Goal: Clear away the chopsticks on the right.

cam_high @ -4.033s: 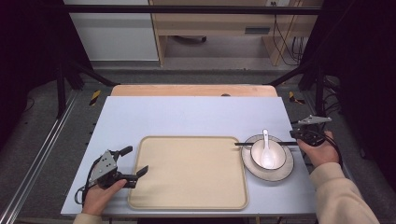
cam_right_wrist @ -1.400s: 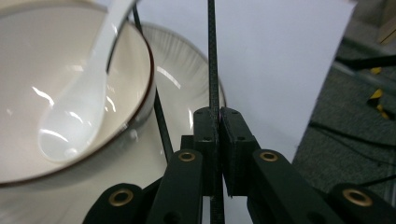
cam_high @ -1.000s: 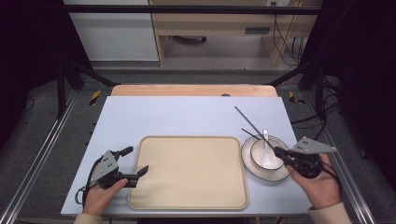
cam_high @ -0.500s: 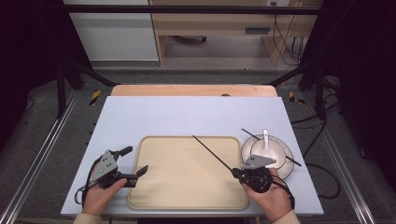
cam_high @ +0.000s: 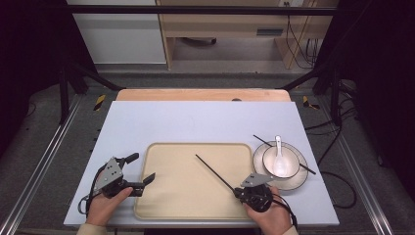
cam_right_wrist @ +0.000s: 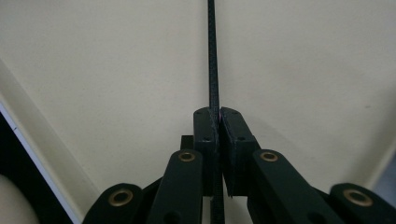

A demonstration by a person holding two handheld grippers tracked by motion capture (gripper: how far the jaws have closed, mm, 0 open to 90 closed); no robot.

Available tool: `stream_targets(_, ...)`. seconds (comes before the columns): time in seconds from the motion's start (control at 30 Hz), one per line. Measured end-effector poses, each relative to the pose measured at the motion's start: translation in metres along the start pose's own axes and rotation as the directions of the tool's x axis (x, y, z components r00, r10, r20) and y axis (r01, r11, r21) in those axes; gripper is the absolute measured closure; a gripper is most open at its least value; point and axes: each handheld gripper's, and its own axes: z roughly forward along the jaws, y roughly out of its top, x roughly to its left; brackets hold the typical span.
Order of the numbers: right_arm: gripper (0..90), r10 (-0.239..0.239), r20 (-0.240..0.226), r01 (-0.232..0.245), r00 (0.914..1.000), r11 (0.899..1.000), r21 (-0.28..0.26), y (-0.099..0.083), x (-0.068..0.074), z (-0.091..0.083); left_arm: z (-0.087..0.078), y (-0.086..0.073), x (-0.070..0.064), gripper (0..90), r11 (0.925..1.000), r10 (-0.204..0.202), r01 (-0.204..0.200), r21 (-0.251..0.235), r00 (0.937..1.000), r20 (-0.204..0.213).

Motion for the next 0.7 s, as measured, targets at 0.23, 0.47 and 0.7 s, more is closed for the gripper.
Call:
stream_targets(0.23,85.3,0.019,-0.008,-0.019,0.9998,1.0,0.011,0.002,0.012,0.007,0.0,0.0,0.0,8.5,1.0,-0.003,0.003,-0.006,1.0,0.001)
stream_targets(0.47,71.2,0.022,-0.02,-0.023,0.9995,0.999,-0.041,0.002,0.01,-0.001,-0.001,0.001,-0.001,9.1,0.9999,0.0,0.0,-0.016,1.0,-0.003)
stream_targets(0.7,66.3,0.015,0.11,0.013,0.9938,0.97,-0.242,0.02,-0.035,-0.091,-0.001,0.001,-0.001,9.0,0.9999,0.004,-0.004,-0.011,1.0,-0.001)
